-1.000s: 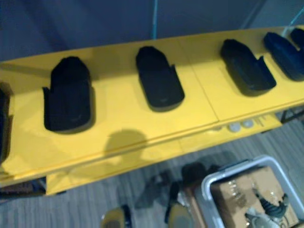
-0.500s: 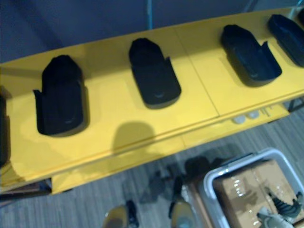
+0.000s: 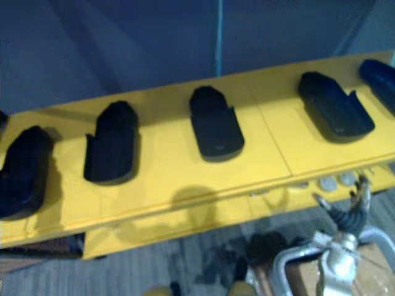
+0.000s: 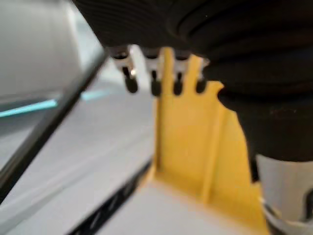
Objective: Walk over and take plastic housings, then place them on the shelf
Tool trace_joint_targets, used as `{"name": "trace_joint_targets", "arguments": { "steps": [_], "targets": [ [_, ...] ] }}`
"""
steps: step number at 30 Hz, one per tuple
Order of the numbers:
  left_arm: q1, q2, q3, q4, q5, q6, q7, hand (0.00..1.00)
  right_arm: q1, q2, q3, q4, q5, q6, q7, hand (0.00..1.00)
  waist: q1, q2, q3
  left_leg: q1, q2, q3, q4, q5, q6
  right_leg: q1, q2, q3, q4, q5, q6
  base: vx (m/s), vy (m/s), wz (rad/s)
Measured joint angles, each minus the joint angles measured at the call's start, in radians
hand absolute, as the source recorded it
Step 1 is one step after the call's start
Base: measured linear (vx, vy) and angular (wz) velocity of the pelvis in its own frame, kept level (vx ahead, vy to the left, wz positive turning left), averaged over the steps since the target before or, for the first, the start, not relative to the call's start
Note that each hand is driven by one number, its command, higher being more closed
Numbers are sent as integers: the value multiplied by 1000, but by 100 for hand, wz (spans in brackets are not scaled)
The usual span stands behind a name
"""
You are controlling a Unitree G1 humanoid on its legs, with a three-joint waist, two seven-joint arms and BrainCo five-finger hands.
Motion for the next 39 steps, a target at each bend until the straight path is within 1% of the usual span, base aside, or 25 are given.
{"name": "trace_joint_targets", "arguments": {
  "steps": [1, 2, 3, 4, 5, 6, 7, 8, 9, 10, 11, 12, 14, 15, 17, 18, 19, 21, 23, 25, 28, 30, 35, 37, 39],
  "targets": [
    [48, -55, 38, -54, -4, -13, 5, 0, 1, 0, 20, -33, 0, 0, 19, 0, 1, -4, -11, -1, -1, -15, 0, 1, 1, 7, -3, -15, 0, 0, 0, -45, 28, 44],
    [112, -141, 82, -122, -26, -31, 16, 0, 1, 0, 50, -69, -6, 0, 35, 0, 10, -14, -28, -2, -4, -24, -6, 8, 6, 9, -8, -24, -1, 0, 0, -40, 24, 28],
    [144, -188, 101, -152, -31, -41, 19, 0, 0, 0, 66, -84, -20, 0, 38, 0, 16, -19, -36, -2, -6, -27, -12, 11, 6, 10, -10, -33, -1, 0, 0, -62, 19, 34],
    [213, -302, 120, -217, -31, -59, 28, 0, -3, 1, 106, -125, -42, 0, 35, 0, 32, -32, -42, -2, -9, -47, -12, 16, 5, 24, -15, -53, -3, 0, 0, -48, 7, 31],
    [242, -346, 124, -238, -31, -64, 31, 0, -6, 3, 122, -140, -53, 0, 34, 0, 37, -39, -47, -2, -9, -52, -13, 18, 5, 28, -16, -64, -6, 0, 0, -90, 8, 37],
    [306, -433, 135, -276, -31, -79, 40, 0, -26, 4, 161, -170, -70, 0, 25, 0, 52, -52, -55, -2, -9, -64, -12, 19, 4, 37, -16, -73, -10, -2, -2, -93, 3, 32],
    [356, -501, 142, -295, -32, -92, 46, 0, -59, 6, 195, -190, -71, 0, 16, 0, 58, -62, -61, -7, -11, -79, -13, 20, 3, 42, -17, -91, -10, -7, -4, -102, -7, 36],
    [392, -543, 149, -306, -41, -104, 47, 0, -97, 10, 218, -194, -69, 0, 16, 0, 64, -75, -69, -16, -13, -92, -13, 24, 2, 43, -19, -105, -10, -13, -4, -75, -15, 36],
    [411, -568, 150, -308, -55, -115, 46, 0, -124, 11, 234, -197, -65, -1, 17, 0, 70, -82, -73, -22, -14, -101, -13, 26, 5, 44, -20, -116, -10, -15, -5, -70, -25, 34],
    [443, -622, 147, -306, -84, -122, 36, 0, -177, 12, 273, -205, -57, -2, 22, 0, 84, -87, -76, -23, -12, -108, -15, 30, 7, 49, -19, -126, -10, -18, -5, -73, -21, 29],
    [473, -681, 142, -299, -117, -123, 14, 0, -227, 11, 320, -208, -59, 3, 22, 0, 92, -88, -77, -22, -13, -119, -13, 31, 8, 58, -21, -136, -10, -27, 0, -67, -14, 32],
    [485, -708, 134, -290, -119, -123, 3, 0, -247, 11, 343, -208, -60, 7, 24, 0, 94, -86, -77, -23, -14, -132, -13, 32, 8, 66, -23, -150, -10, -29, 0, -60, -1, 54],
    [531, -787, 90, -266, -120, -147, -63, 0, -300, 9, 389, -199, -59, 51, 25, 0, 110, -87, -81, -42, -13, -158, -14, 43, 3, 79, -28, -197, -10, -42, 6, -34, 4, 67],
    [546, -802, 85, -262, -112, -156, -71, 0, -317, 9, 395, -183, -59, 56, 23, 0, 112, -87, -81, -51, -11, -160, -14, 49, 2, 78, -29, -206, -10, -45, 8, -7, 15, 47],
    [587, -852, 83, -249, -116, -214, -113, 0, -349, 9, 408, -127, -57, 90, 12, 0, 129, -85, -81, -58, -12, -173, -31, 66, -1, 79, -32, -228, -9, -47, 11, 12, 27, 32],
    [590, -861, 80, -249, -116, -229, -118, 0, -346, 11, 409, -115, -56, 94, 12, 0, 132, -85, -81, -58, -13, -180, -33, 68, -2, 81, -32, -233, -9, -48, 12, 49, 38, 25],
    [595, -874, 66, -248, -120, -259, -134, 0, -343, 17, 416, -91, -48, 102, 13, 0, 133, -85, -81, -56, -14, -187, -34, 70, -5, 90, -33, -241, -3, -46, 15, 62, 34, 19],
    [600, -877, 29, -248, -143, -291, -148, 0, -324, 27, 431, -83, -40, 119, 11, 0, 132, -84, -84, -56, -16, -189, -33, 73, -10, 93, -35, -247, 0, -43, 18, 83, 53, 10],
    [595, -880, -15, -248, -147, -307, -156, 0, -294, 36, 450, -71, -41, 120, 8, 0, 127, -80, -82, -55, -19, -187, -32, 74, -10, 92, -39, -246, 0, -42, 20, 72, 67, -1],
    [567, -895, -44, -246, -152, -322, -160, 0, -251, 45, 457, -44, -43, 122, -6, 0, 113, -78, -82, -54, -26, -181, -33, 73, -9, 90, -45, -240, 0, -41, 22, 55, 71, -4],
    [523, -889, -56, -207, -157, -326, -144, 0, -204, 51, 453, -43, -43, 122, -5, 0, 99, -77, -81, -29, -23, -133, -35, 62, -9, 85, -45, -196, 0, -39, 23, 41, 68, -35],
    [497, -886, -58, -173, -163, -326, -128, 0, -183, 51, 446, -44, -41, 122, 3, 0, 77, -76, -81, -14, -20, -105, -31, 49, -8, 84, -43, -171, 0, -39, 24, 5, 55, -49],
    [402, -800, -44, -22, -239, -321, -54, 0, -108, 50, 375, -61, -26, 121, 62, 0, 28, -70, -75, 19, -16, -25, -27, 26, -6, 65, -38, -89, 0, -32, 27, -5, 48, -43],
    [377, -784, -22, 10, -280, -316, -43, 0, -98, 48, 352, -72, -6, 121, 79, 0, 8, -71, -74, 17, -14, -5, -23, 21, -6, 49, -36, -67, 0, -26, 25, -4, 35, -37],
    [358, -771, -12, 42, -310, -302, -27, 0, -82, 47, 331, -92, 12, 121, 95, 0, -4, -70, -72, 17, -12, 14, -24, 19, -6, 36, -32, -48, 0, -23, 24, 5, 27, -30]
  ]
}}
